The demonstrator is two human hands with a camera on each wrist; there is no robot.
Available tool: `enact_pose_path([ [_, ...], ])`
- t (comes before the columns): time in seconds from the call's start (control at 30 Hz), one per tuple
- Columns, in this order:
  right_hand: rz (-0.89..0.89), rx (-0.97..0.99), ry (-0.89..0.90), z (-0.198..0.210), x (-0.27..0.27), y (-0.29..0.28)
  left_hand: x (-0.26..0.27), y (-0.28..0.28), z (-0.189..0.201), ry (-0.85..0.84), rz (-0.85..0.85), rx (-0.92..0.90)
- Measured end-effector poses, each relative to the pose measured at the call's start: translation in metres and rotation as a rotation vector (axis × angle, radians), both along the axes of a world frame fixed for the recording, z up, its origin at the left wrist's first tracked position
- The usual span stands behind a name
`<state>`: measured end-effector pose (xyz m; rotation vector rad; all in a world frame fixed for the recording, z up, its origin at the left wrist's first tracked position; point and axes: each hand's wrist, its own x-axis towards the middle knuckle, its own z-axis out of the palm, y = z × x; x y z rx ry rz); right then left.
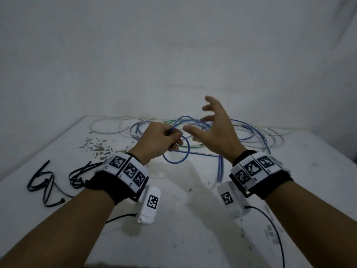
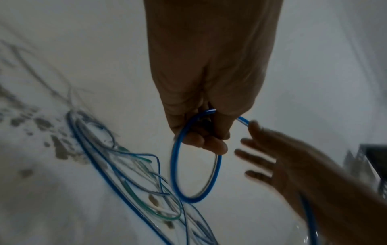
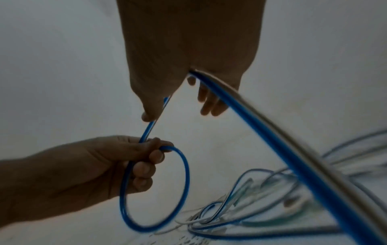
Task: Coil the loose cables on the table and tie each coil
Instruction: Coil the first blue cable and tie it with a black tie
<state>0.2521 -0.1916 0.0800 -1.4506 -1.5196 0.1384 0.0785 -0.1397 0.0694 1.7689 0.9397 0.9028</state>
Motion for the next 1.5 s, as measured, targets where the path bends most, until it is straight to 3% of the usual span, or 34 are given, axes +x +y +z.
enact_pose_path([
  [0.1, 0.061, 0.124, -0.442, 0.017, -0.003, 0.002, 0.004, -0.007, 0.004, 0.131, -0.081, 0.116],
  [0.17, 0.140, -0.042, -0.728, 0.026, -0.007, 0.007, 0.004, -0.009, 0.008, 0.087, -0.110, 0.153],
  [0.23, 0.195, -0.181, -0.816, 0.027, -0.009, 0.010, 0.002, -0.009, 0.011, 0.031, -0.113, 0.162],
  [0.37, 0.242, -0.093, -0.692, 0.020, 0.003, 0.008, -0.003, -0.009, 0.004, -0.044, -0.153, 0.075],
  [0.57, 0.074, -0.042, -0.544, 0.018, 0.051, 0.000, -0.020, 0.001, -0.002, -0.282, -0.022, -0.025],
  [0.63, 0.072, -0.047, -0.492, 0.009, 0.046, 0.000, -0.012, -0.004, -0.002, -0.321, -0.020, -0.039],
  [0.73, 0.109, -0.109, -0.252, 0.000, 0.020, -0.005, 0.004, -0.011, -0.004, -0.341, -0.072, -0.048],
  [0.93, 0.221, -0.086, -0.036, -0.007, -0.009, -0.011, 0.002, -0.007, -0.009, -0.468, -0.135, -0.076],
  [1.03, 0.234, -0.036, 0.062, -0.007, -0.010, -0.009, -0.005, -0.006, -0.011, -0.358, -0.095, -0.006],
  [1.17, 0.247, -0.048, -0.013, 0.000, -0.010, -0.004, -0.011, -0.010, 0.001, -0.048, -0.016, 0.232],
  [1.3, 0.249, -0.068, -0.007, 0.000, -0.008, -0.001, -0.013, -0.006, 0.007, 0.108, 0.029, 0.261],
  [1.5, 0.181, -0.025, 0.092, -0.001, 0.017, -0.005, -0.026, 0.001, 0.002, 0.186, 0.078, 0.184],
])
